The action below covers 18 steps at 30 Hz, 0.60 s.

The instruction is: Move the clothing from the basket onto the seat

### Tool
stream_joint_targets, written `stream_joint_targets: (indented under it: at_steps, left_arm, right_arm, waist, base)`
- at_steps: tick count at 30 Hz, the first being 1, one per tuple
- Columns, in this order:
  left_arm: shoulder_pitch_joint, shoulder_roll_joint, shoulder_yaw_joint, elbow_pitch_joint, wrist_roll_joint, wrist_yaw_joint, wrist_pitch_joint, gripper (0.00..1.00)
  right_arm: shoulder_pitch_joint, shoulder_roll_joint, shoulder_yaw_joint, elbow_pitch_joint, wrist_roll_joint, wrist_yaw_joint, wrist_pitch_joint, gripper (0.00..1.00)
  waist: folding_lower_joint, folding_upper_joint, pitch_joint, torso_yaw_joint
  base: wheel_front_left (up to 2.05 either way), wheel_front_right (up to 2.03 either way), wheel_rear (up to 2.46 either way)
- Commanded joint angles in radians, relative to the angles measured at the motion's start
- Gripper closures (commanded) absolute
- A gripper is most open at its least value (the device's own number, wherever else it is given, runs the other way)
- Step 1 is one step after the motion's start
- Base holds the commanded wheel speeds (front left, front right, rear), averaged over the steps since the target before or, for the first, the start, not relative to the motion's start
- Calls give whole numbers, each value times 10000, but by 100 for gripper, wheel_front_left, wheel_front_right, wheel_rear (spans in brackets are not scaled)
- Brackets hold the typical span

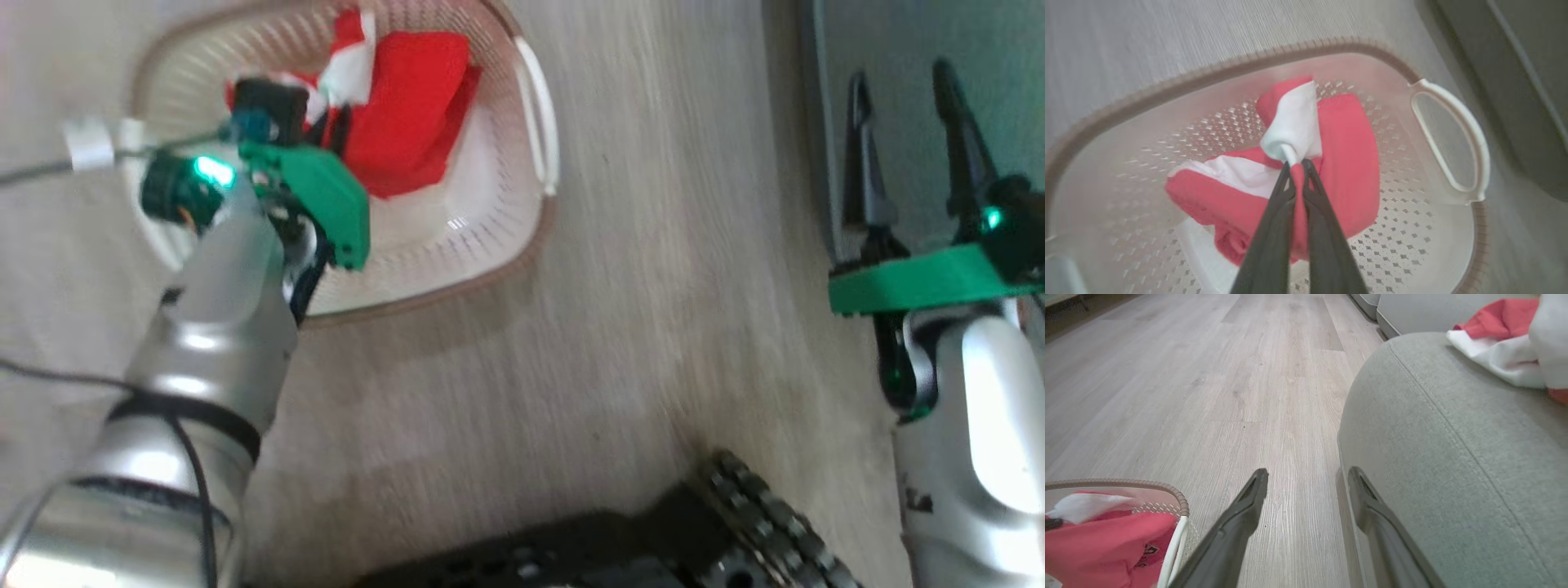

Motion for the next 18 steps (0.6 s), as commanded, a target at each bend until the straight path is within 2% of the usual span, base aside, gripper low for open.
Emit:
stream_joint_targets:
  at_steps: [1,5,7,12,18]
  left_arm:
    - [502,110,246,-402,-290,-48,-182,100]
    - [1399,105,218,-1309,-1044,-96,-309,100]
    - [1838,104,234,-1921,-1251,49,-324,100]
    - [3158,116,569,-3587,-1268,585,-330,100]
    - [4440,377,821,-4507,-1179,731,-331,100]
  right_arm:
    - [486,20,28,-179,-149,-4,-65,0]
    - [859,16,-184,19,-516,-4,-65,0]
    - [1072,-49,-364,89,-640,-4,-65,0]
    - [1544,-345,-473,340,-859,-4,-65,0]
    - [2103,-585,-426,704,-882,-4,-65,0]
  waist:
    - [1,-1,-1564,1155]
    - [1,-1,-2788,1741]
    - [1,-1,-3370,2071]
    - [1,-1,-4606,2638]
    - [1,-1,-5752,3005]
  base:
    - [0,0,0]
    - [0,0,0]
    - [0,0,0]
    - [0,0,0]
    - [0,0,0]
